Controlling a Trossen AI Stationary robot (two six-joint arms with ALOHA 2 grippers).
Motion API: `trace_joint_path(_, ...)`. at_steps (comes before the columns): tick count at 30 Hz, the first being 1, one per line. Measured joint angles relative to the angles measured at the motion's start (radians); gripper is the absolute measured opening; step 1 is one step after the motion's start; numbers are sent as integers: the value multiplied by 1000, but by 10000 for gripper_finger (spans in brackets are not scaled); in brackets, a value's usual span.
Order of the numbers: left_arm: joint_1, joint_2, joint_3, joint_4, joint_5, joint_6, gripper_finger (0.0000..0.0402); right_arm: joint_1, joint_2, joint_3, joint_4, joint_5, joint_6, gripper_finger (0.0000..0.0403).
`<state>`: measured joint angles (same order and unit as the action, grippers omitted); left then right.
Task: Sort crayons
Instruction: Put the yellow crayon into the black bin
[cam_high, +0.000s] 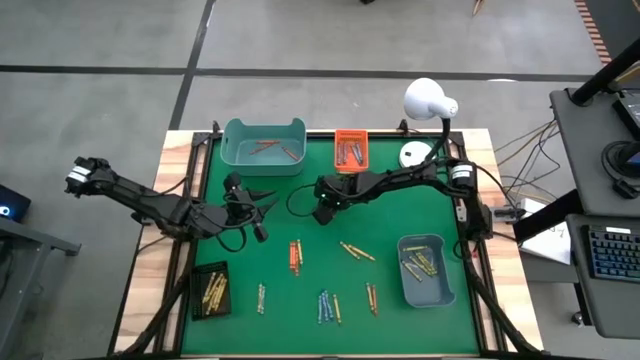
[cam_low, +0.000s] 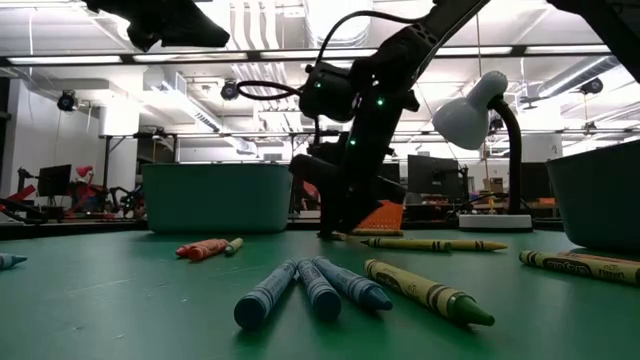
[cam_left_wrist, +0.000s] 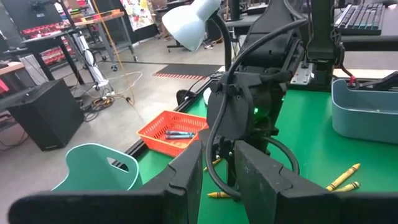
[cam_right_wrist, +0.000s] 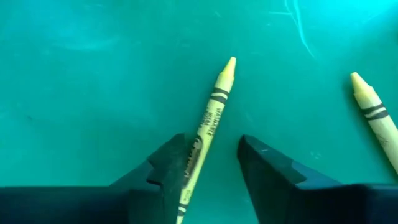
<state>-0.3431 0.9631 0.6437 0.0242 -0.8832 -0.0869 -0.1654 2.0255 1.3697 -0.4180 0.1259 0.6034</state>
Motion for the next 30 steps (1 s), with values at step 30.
trace_joint_path(30, 0, 0, -325, 815, 381, 80, 77, 142, -481, -571, 1025, -90, -307, 8)
